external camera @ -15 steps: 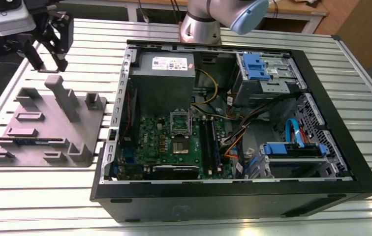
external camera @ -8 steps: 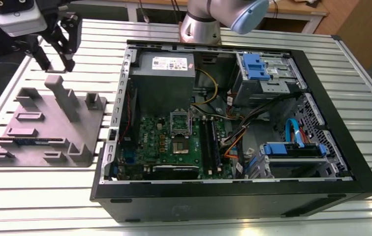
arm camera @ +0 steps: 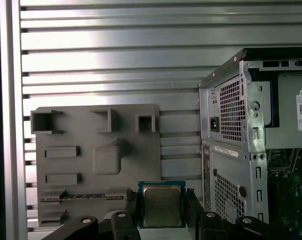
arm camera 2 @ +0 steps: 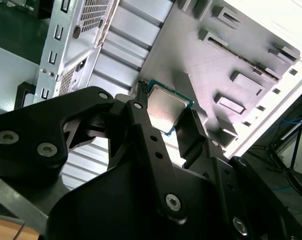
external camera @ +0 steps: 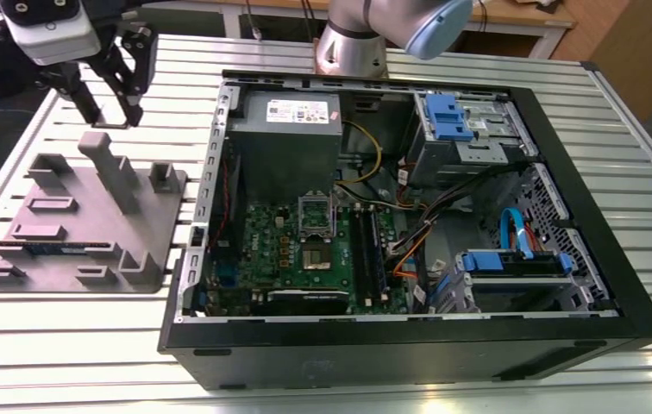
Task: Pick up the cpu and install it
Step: 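Pick up the cpu and move it towards the insertion slot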
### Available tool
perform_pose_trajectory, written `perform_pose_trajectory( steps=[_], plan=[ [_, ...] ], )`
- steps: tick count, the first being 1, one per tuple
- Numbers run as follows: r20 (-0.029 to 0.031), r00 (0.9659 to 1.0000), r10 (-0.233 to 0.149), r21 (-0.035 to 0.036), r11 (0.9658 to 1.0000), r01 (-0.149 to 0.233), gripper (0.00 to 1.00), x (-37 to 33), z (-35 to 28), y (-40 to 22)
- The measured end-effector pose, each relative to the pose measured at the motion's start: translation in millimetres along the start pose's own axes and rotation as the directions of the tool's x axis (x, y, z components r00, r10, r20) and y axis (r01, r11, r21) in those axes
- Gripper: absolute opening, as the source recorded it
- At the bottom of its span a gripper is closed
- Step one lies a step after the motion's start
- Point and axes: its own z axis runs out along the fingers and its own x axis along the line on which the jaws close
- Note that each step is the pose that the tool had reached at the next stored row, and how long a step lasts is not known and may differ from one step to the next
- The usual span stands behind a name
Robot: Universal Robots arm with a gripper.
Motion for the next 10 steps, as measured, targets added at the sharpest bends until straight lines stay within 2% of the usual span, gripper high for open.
perform_pose_trajectory(
  steps=[10],
  plan=[
    [0.0,1.0,0.0,0.0,1.0,0.0,0.47,-14.0,0.4,0.8]
  ],
)
